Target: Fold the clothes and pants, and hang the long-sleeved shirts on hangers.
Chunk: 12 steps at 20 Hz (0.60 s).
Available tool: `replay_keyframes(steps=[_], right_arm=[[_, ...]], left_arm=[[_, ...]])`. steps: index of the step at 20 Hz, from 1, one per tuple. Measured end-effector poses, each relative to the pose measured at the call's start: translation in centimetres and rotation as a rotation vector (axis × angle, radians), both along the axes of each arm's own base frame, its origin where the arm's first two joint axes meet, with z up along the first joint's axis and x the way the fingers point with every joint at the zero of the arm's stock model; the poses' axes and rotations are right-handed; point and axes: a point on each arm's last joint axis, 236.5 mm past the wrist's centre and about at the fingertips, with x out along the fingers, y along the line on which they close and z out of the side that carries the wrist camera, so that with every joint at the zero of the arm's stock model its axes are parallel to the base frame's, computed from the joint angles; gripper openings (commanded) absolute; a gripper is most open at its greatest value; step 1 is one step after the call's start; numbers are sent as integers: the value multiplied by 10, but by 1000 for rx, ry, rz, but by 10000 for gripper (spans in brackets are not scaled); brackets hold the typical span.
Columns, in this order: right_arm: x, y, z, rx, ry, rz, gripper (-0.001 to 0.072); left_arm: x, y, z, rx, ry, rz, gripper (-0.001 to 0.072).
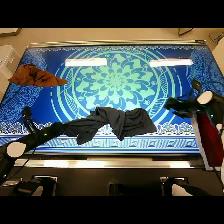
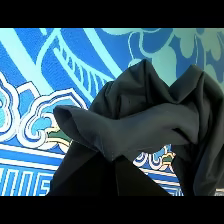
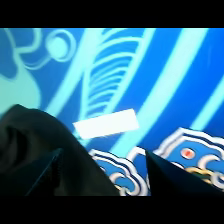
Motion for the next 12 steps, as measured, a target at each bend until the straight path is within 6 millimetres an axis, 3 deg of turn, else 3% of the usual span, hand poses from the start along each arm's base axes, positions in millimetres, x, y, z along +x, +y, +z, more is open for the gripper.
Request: replay_keyframes(steps=[2, 5, 10, 11, 12], right_arm=[[-36, -16, -19, 41, 127, -21, 647], [-73, 13, -48, 201, 231, -24, 648], [-70, 82, -69, 346, 184, -13, 640], [-68, 94, -72, 355, 173, -7, 535], [-65, 103, -74, 362, 165, -1, 327]], left_arm=[[1, 0, 0, -1, -3, 3, 28], [1, 0, 0, -5, -3, 7, 28], [2, 0, 1, -6, -6, 9, 28], [2, 0, 1, -6, -6, 9, 28], [2, 0, 1, -6, -6, 9, 28]])
